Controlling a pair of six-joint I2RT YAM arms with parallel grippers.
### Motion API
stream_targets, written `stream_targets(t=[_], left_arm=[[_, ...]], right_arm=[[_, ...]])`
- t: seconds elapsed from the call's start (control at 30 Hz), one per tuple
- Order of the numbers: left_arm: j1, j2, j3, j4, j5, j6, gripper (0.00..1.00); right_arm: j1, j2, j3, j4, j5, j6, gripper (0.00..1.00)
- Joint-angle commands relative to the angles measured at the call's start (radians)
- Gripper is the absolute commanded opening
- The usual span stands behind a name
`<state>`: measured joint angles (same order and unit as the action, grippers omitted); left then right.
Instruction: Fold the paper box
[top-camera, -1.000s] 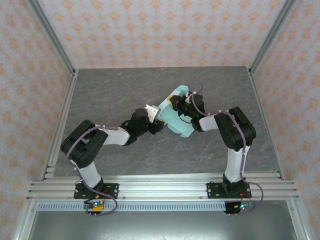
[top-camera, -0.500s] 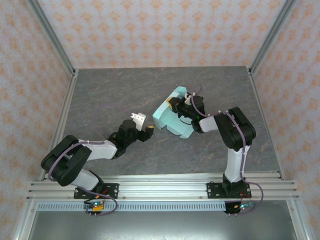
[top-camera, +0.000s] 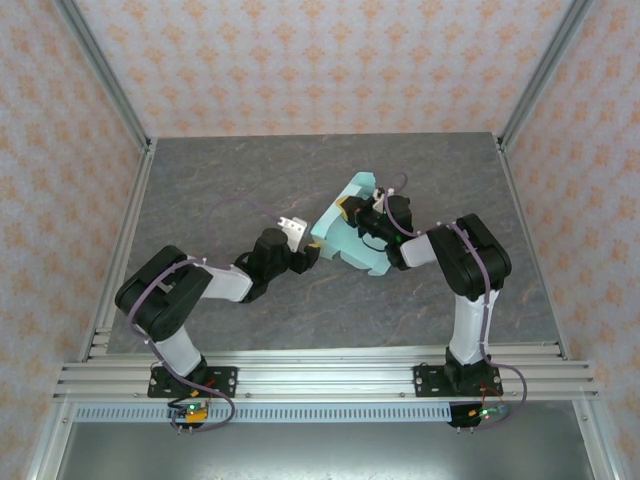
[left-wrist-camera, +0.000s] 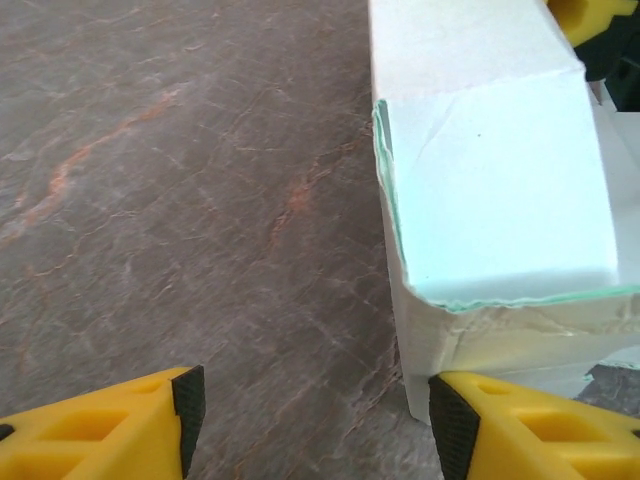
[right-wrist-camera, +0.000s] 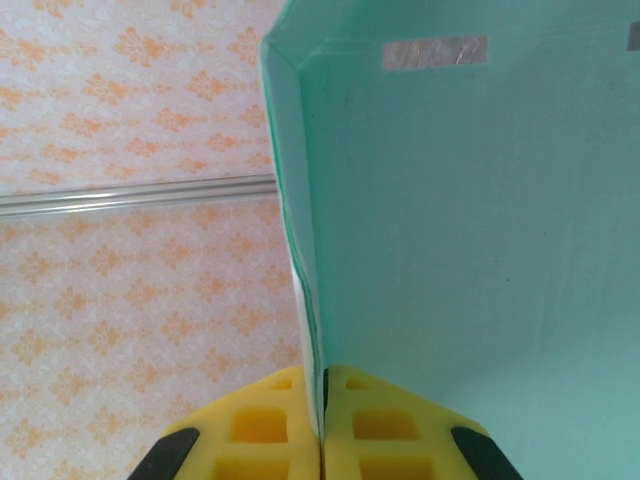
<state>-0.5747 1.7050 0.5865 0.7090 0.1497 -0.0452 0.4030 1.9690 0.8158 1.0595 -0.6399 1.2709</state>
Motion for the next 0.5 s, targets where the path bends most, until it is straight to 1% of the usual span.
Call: stream_targets(t=[0.0,0.13,0.2,0.3,0.37,0.47], left_arm=[[-0.03,0.033,0.055,0.092,0.058,-0.023,0.63],[-0.062,0.052,0.101,0.067,0.088,-0.007,0.63],[-0.063,0.052,0.108,0.055,0.089,-0.01,0.62],[-0.065,0.034,0.105,0.047,0.069,-0.021,0.61],[-0.064,0.024,0.102,0.043,0.055,-0.009,0.58],[-0.063,-0.007,0.103,0.007,-0.001,0.007,0.53]], right_arm=[[0.029,0.008,-0.035,0.027,-0.002,0.018,0.07],[0.04,0.008,-0.036,0.062,0.009,0.022,0.07],[0.041,0.008,-0.042,0.098,0.011,0.028,0.07],[0.039,0.019,-0.035,0.169,-0.024,0.032,0.08],[0.04,0.023,-0.023,0.178,-0.053,0.025,0.08],[0.042,0.025,-0.018,0.18,-0.055,0.018,0.09]])
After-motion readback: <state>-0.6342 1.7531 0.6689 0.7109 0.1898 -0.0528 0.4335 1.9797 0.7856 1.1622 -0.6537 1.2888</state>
